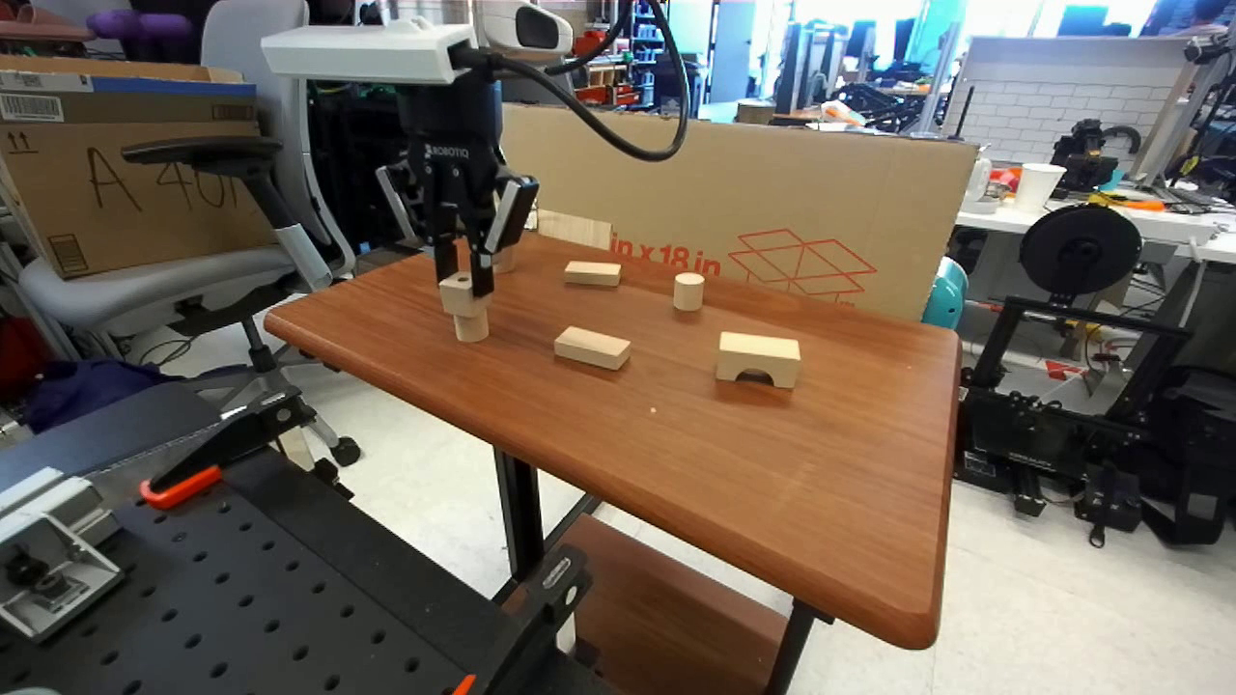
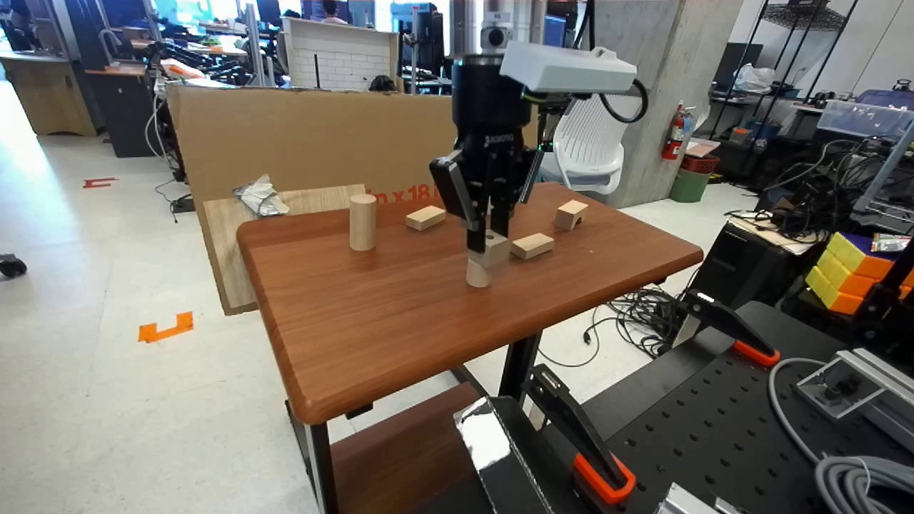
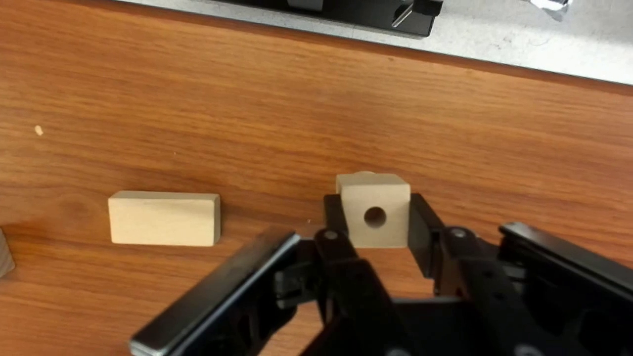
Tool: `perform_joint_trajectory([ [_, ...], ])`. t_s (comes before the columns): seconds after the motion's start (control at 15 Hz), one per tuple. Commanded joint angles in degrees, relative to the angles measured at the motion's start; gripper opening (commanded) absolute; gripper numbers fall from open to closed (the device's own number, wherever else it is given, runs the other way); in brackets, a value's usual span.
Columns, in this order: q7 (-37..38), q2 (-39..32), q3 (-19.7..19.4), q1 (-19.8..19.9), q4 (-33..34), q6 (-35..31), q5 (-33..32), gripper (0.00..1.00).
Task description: Pick up the square block and put it on the cylindrical block on the left
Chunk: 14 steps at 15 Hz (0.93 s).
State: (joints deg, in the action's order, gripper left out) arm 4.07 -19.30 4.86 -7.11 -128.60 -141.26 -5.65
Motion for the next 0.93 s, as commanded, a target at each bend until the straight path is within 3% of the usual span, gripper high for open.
perform_joint_trajectory([
  [0.0,1.5,-0.1,-0.5,-1.4,0.5,0.2,-1.4,0.09],
  [0.07,1.6,-0.1,-0.6,-1.6,0.5,0.2,-1.5,0.09],
  [0.13,1.7,0.0,-0.6,-1.7,0.4,0.2,-1.5,0.27],
  [0.2,1.9,0.1,-0.7,-1.8,0.4,0.3,-1.5,0.59],
  [0.27,2.0,0.4,-0.7,-1.8,0.3,0.4,-1.5,0.60],
  [0.67,1.8,5.6,-1.1,-1.1,-2.8,-0.3,-2.0,1.00],
  [0.87,-3.8,11.0,-0.1,1.5,-4.4,3.2,1.8,1.00],
])
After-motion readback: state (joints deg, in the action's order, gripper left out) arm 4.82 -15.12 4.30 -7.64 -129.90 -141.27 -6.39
